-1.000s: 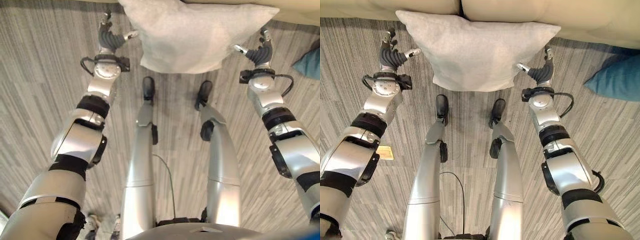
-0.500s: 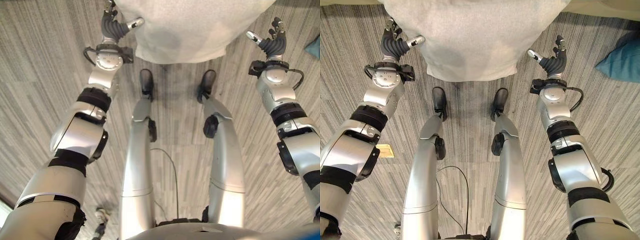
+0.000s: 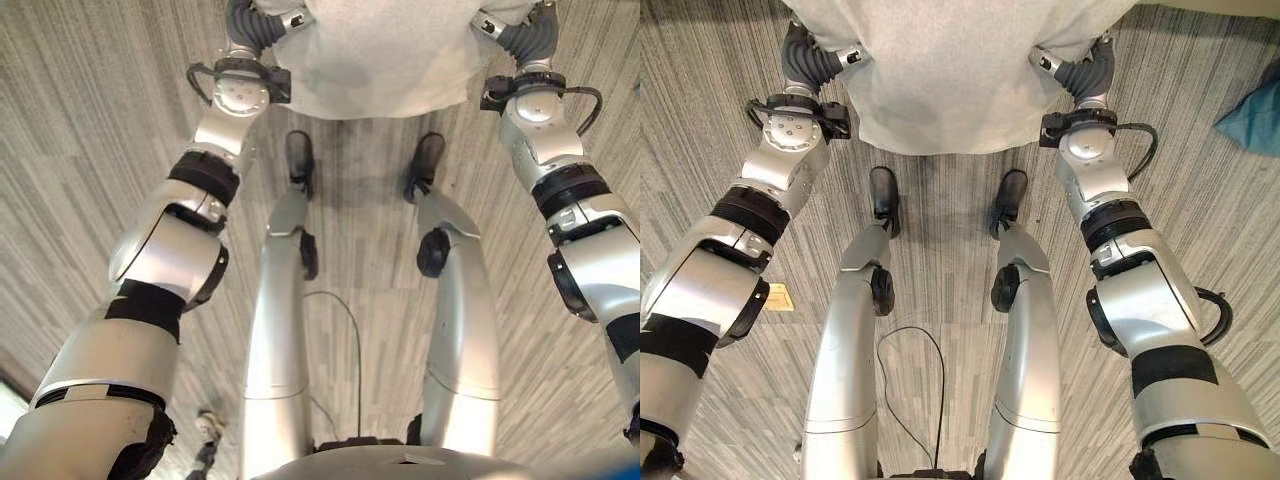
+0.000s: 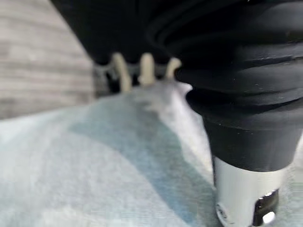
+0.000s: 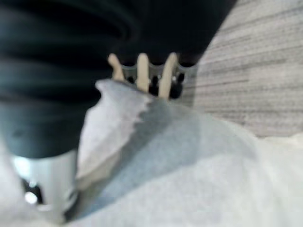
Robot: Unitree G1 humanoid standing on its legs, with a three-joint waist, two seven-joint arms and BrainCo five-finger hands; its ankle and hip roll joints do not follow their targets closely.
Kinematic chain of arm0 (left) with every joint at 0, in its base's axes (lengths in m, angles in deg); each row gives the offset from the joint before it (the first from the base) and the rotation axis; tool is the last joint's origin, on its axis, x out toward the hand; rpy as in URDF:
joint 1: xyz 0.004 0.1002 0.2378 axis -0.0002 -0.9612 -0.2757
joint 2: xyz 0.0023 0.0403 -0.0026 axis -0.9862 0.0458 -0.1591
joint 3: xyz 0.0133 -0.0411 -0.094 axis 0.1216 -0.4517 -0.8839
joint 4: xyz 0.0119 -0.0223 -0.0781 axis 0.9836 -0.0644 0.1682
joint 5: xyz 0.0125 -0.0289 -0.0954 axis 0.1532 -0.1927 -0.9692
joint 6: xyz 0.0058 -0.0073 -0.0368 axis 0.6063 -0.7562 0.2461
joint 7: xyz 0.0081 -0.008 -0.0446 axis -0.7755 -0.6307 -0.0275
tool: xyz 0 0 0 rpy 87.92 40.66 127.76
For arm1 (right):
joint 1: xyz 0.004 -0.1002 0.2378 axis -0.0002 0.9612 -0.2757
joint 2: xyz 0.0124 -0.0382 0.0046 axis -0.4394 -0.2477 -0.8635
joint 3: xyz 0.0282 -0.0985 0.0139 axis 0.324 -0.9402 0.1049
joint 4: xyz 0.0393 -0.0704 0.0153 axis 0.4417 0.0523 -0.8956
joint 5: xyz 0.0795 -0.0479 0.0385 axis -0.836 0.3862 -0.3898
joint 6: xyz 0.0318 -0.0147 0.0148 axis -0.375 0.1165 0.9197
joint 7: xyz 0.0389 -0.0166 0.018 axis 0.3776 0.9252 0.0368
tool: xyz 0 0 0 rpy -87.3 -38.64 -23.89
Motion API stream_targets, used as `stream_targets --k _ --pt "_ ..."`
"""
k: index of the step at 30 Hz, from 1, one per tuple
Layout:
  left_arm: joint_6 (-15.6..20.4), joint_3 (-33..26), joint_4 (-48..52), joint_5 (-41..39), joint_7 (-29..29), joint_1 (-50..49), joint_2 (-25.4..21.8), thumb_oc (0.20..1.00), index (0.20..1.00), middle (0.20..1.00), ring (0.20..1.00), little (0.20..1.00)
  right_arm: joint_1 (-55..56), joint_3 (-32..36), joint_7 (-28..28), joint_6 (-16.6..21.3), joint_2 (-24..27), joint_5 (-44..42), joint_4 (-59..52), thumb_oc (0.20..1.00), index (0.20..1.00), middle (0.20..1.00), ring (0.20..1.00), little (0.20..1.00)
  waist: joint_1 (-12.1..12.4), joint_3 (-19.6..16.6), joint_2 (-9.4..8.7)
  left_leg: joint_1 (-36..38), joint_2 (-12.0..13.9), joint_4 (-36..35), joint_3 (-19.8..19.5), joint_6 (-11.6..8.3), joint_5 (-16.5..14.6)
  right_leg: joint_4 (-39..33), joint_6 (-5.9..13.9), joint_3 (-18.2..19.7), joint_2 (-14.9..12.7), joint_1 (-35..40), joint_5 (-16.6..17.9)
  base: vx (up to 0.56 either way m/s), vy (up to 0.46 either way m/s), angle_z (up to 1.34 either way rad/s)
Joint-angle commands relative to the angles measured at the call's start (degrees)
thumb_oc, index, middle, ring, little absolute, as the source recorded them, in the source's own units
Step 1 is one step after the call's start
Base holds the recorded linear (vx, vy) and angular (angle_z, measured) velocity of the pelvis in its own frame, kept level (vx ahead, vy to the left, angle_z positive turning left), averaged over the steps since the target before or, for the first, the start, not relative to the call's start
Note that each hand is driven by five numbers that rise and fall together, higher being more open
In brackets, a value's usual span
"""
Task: Pick up all the scattered cushions and arrange them neatly on the sofa.
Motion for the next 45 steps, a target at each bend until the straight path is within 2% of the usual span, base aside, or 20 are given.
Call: stream_targets --k 1,3,8,13,17,19,20,21,24,25,26,28,29,36,39,45 --pt "3.0 -1.2 0.3 -1.1 0.2 -1.9 5.0 0.853 0.853 0.853 0.853 0.853 -1.3 -6.9 2.0 1.6 -9.4 2.1 -0.4 0.200 0.200 0.200 0.200 0.200 -1.9 -5.7 3.82 0.6 -2.7 -0.3 -2.9 1.11 -3.1 0.8 5.32 -0.1 1.7 3.2 -3.3 0.00 0.000 0.00" --pt "3.7 -1.3 2.2 -1.4 -0.2 -1.8 5.0 0.200 0.200 0.200 0.200 0.200 -1.9 -6.9 1.8 2.2 -11.3 2.0 -1.1 0.200 0.200 0.200 0.200 0.200 -1.6 -6.2 4.05 0.7 -2.7 -0.6 -3.0 1.06 -2.9 0.6 5.37 -0.2 1.9 3.2 -3.4 0.00 0.000 0.00" --pt "5.0 -2.6 4.3 -3.1 -0.8 -2.8 4.6 0.200 0.200 0.200 0.200 0.200 -2.1 -6.3 1.1 3.0 -11.7 2.7 -3.3 0.200 0.200 0.200 0.200 0.200 -1.4 -7.0 3.89 0.6 -2.7 -0.8 -2.7 0.97 -2.8 0.9 5.40 -0.4 2.0 3.2 -3.5 0.00 0.000 0.00" --pt "6.4 -6.0 9.5 -3.6 -1.4 -7.9 4.4 0.200 0.200 0.200 0.200 0.200 1.1 -2.5 -1.4 3.5 -9.6 6.9 -9.1 0.200 0.200 0.200 0.200 0.200 -2.0 -10.1 3.27 1.4 -2.3 -2.4 -1.8 0.43 -2.3 0.9 5.27 -0.5 2.5 3.2 -3.1 -0.01 -0.003 -0.04" --pt "7.2 -8.1 16.1 -0.9 -1.9 -13.9 5.3 0.200 0.200 0.200 0.200 0.200 7.6 1.5 -2.3 4.6 -9.6 9.0 -14.9 0.200 0.200 0.200 0.200 0.200 -2.2 -11.1 3.46 6.6 -1.9 -6.7 -1.4 0.20 -1.8 -2.0 5.17 -1.3 2.8 8.2 -3.0 -0.06 0.015 0.04" --pt "7.9 -9.7 22.7 3.0 -3.0 -19.7 5.9 0.200 0.200 0.200 0.200 0.200 13.1 3.7 -2.3 5.4 -9.4 11.6 -20.0 0.200 0.200 0.200 0.200 0.200 -2.2 -11.1 3.69 12.2 -1.7 -10.8 -1.7 -0.23 -1.2 -4.9 5.24 -2.0 2.7 13.4 -2.8 -0.07 0.007 -0.03" --pt "9.3 -12.4 27.4 4.0 -3.8 -23.8 7.5 0.200 0.200 0.200 0.200 0.200 16.3 5.7 -2.3 6.1 -9.5 13.4 -23.4 0.200 0.200 0.200 0.200 0.200 -2.2 -11.2 3.81 16.1 -1.4 -13.7 -2.1 -0.69 -0.7 -6.8 5.32 -2.6 2.5 17.0 -2.7 -0.04 -0.001 -0.03" --pt "9.1 -12.4 27.7 4.2 -3.9 -24.3 7.5 0.200 0.200 0.200 0.200 0.200 16.7 5.7 -2.4 6.0 -9.5 13.5 -23.7 0.200 0.200 0.200 0.200 0.200 -2.2 -11.1 3.87 16.6 -1.4 -14.0 -2.2 -0.71 -0.6 -7.1 5.31 -2.6 2.5 17.5 -2.7 -0.05 -0.019 0.04" --pt "10.1 -15.5 36.6 7.9 -4.1 -33.5 9.7 0.200 0.200 0.200 0.200 0.200 26.1 9.3 -1.6 7.3 -9.7 17.4 -31.9 0.200 0.200 0.200 0.200 0.200 -2.0 -11.2 3.81 25.7 -1.1 -19.9 -3.5 -1.88 0.3 -12.4 5.31 -3.9 2.1 26.5 -2.2 -0.03 -0.037 0.05" --pt "10.0 -15.4 36.9 8.0 -4.2 -33.9 9.8 0.200 0.200 0.200 0.200 0.200 26.5 9.4 -1.6 7.1 -9.7 17.5 -32.2 0.200 0.200 0.200 0.200 0.200 -2.0 -11.0 3.85 26.3 -1.1 -20.3 -3.5 -1.91 0.4 -12.8 5.29 -4.1 2.1 27.2 -2.1 -0.04 -0.035 0.04" --pt "10.3 -15.4 41.5 10.2 -2.9 -40.6 10.1 0.200 0.200 0.200 0.200 0.200 33.2 10.4 0.2 7.6 -9.6 19.4 -38.0 0.200 0.200 0.200 0.200 0.200 -1.7 -11.4 3.84 32.2 -1.2 -23.9 -3.9 -2.22 2.7 -16.3 4.87 -5.6 1.2 32.6 -0.1 -0.01 -0.018 0.08" --pt "10.4 -15.3 44.4 11.2 -1.0 -46.9 10.4 0.200 0.200 0.200 0.200 0.200 40.1 11.4 2.0 8.0 -9.8 20.5 -42.3 0.200 0.200 0.200 0.200 0.200 -1.5 -12.1 3.56 39.5 -1.4 -27.3 -4.3 -2.63 3.1 -19.6 5.06 -6.9 1.2 39.6 0.1 0.01 -0.033 0.14" --pt "10.5 -15.3 47.2 11.2 0.5 -51.9 10.4 0.200 0.200 0.200 0.200 0.200 45.9 12.4 3.5 8.4 -10.2 20.7 -45.4 0.200 0.200 0.200 0.200 0.200 -1.3 -12.4 3.34 45.4 -1.5 -29.7 -4.6 -2.91 3.3 -22.5 5.25 -8.0 1.1 45.7 0.5 0.04 -0.026 0.11" --pt "10.1 -15.1 50.0 12.3 4.7 -64.2 7.6 0.200 0.200 0.200 0.200 0.200 58.5 12.9 8.7 7.9 -8.8 21.0 -49.6 0.200 0.200 0.200 0.200 0.200 -1.2 -12.8 2.13 64.4 -0.3 -36.2 -4.6 -3.21 3.5 -31.9 5.82 -11.1 1.9 66.5 1.9 0.10 -0.003 0.10" --pt "9.3 -17.5 50.2 13.1 7.0 -71.3 5.6 0.200 0.200 0.200 0.200 0.200 64.1 14.2 12.0 7.1 -7.6 21.3 -50.2 0.200 0.200 0.200 0.200 0.200 -1.0 -16.1 1.26 73.9 0.5 -39.5 -3.5 -3.16 2.8 -36.4 6.21 -11.3 2.8 77.0 1.8 0.22 0.043 0.00" --pt "8.1 -20.1 51.1 14.7 7.7 -76.5 4.6 0.200 0.200 0.200 0.200 0.200 67.5 15.4 14.0 5.9 -7.6 21.7 -51.0 0.200 0.200 0.200 0.200 0.200 -0.1 -19.1 0.79 82.5 0.1 -41.1 -1.7 -1.98 0.4 -39.4 6.86 -10.8 2.8 85.7 1.6 0.15 0.091 -0.09"
